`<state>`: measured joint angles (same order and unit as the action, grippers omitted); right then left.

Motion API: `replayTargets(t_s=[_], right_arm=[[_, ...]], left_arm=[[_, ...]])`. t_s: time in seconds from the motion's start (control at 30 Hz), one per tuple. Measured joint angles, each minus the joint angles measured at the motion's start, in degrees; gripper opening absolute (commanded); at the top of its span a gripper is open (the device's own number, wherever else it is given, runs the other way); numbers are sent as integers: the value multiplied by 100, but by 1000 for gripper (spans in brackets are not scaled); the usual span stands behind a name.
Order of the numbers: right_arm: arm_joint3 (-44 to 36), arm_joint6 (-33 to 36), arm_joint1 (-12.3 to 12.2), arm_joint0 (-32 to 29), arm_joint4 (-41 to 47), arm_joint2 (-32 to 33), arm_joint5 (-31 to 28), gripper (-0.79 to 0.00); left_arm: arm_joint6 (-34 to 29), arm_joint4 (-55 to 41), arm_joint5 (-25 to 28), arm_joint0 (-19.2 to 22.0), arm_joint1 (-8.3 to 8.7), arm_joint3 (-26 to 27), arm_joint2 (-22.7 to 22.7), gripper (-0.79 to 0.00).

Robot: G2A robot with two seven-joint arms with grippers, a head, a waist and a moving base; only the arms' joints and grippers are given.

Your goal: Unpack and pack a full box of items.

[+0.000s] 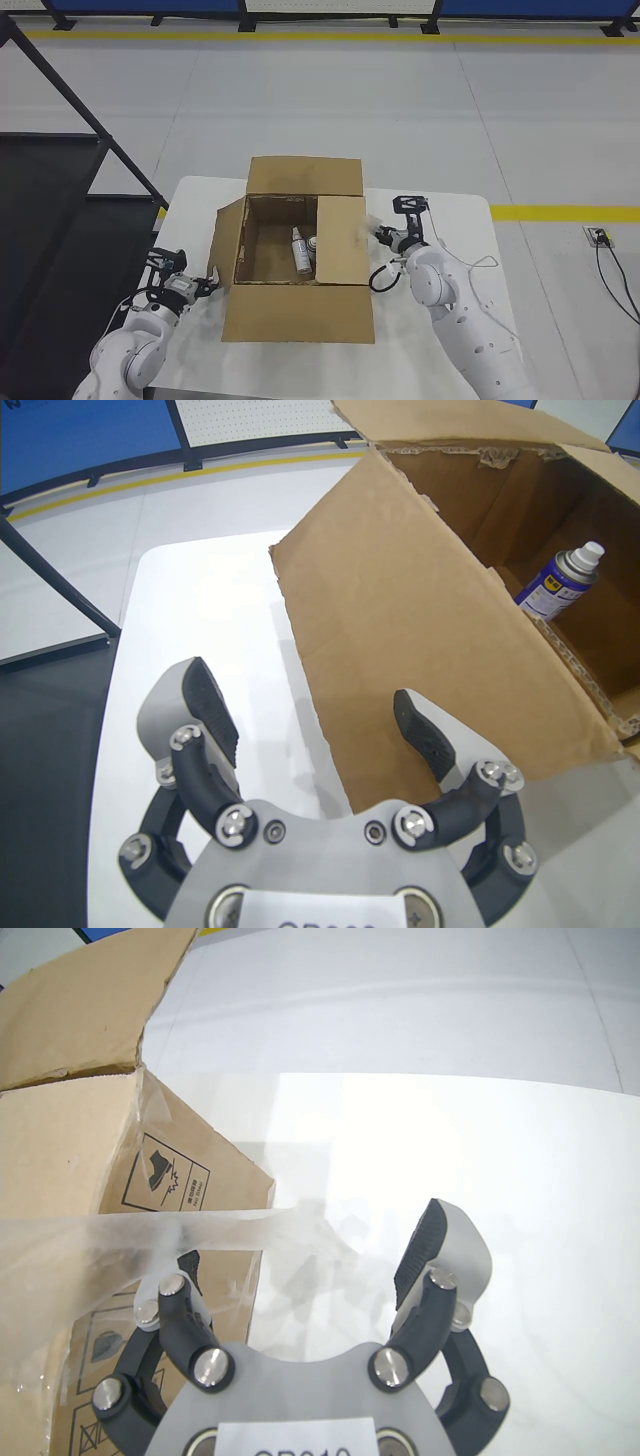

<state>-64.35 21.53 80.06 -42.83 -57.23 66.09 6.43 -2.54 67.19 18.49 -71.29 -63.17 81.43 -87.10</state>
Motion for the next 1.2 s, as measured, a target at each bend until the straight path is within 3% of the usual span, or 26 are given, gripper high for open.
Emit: replayTargets(t_s=[0.37, 0.63, 1.2], right_arm=[[496, -706, 149, 272, 79, -98, 630, 0], [144, -1140, 127, -104, -81, 110, 1042, 0], [-423, -824, 44, -763, -502, 537, 1591, 0]], left_arm=[[33, -79, 2, 27, -5, -110, -25, 0], [24, -93, 25, 67, -11, -147, 6, 0], [15, -25, 73, 96, -19, -146, 79, 0]])
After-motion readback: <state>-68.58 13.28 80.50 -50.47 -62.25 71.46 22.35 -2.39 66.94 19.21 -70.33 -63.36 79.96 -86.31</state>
